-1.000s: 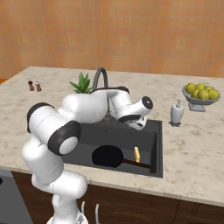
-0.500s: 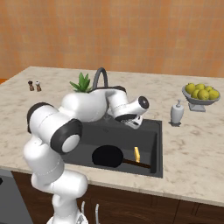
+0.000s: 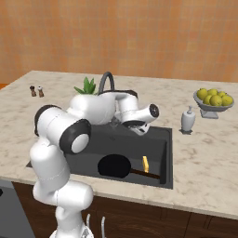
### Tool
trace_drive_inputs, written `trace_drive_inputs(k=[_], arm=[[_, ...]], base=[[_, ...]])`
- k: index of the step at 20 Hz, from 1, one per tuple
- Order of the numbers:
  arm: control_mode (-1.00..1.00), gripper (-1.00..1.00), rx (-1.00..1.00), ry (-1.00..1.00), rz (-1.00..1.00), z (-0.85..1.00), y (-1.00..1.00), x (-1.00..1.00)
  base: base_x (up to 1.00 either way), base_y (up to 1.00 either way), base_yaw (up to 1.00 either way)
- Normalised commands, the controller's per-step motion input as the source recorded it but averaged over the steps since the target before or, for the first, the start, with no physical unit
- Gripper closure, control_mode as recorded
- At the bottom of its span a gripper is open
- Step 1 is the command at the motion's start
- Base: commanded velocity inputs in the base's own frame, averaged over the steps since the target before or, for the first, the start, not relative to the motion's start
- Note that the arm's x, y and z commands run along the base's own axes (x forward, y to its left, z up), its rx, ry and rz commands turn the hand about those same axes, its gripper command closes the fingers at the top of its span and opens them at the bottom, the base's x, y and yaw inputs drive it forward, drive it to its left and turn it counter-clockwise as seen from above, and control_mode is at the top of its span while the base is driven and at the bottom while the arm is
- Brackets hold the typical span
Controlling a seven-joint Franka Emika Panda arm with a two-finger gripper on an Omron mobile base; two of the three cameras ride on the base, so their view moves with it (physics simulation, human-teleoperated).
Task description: Pick the pan and sponge and place them into the sink. Then turn on the water.
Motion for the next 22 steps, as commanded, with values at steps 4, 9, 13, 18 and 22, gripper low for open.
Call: trace_drive_inputs(k=[4,9,13,18,22], arm=[[-1.00,-1.00,0.06,-0.01,0.00,0.00,0.08,0.25],[-1.00,-1.00,0.07,-0.01,0.00,-0.04,0.05,0.30],[-1.00,-1.00,0.05,-0.01,0.00,-0.09,0.11,0.22],[-1.00,-1.00,0.03,0.00,0.00,-0.15,0.09,0.24],[-1.00,-1.00,0.01,0.00,0.00,-0.16,0.05,0.29]], base=[[0.00,0.00,0.00],[0.00,0.00,0.00],[0.00,0.00,0.00],[0.00,0.00,0.00],[0.00,0.00,0.00]])
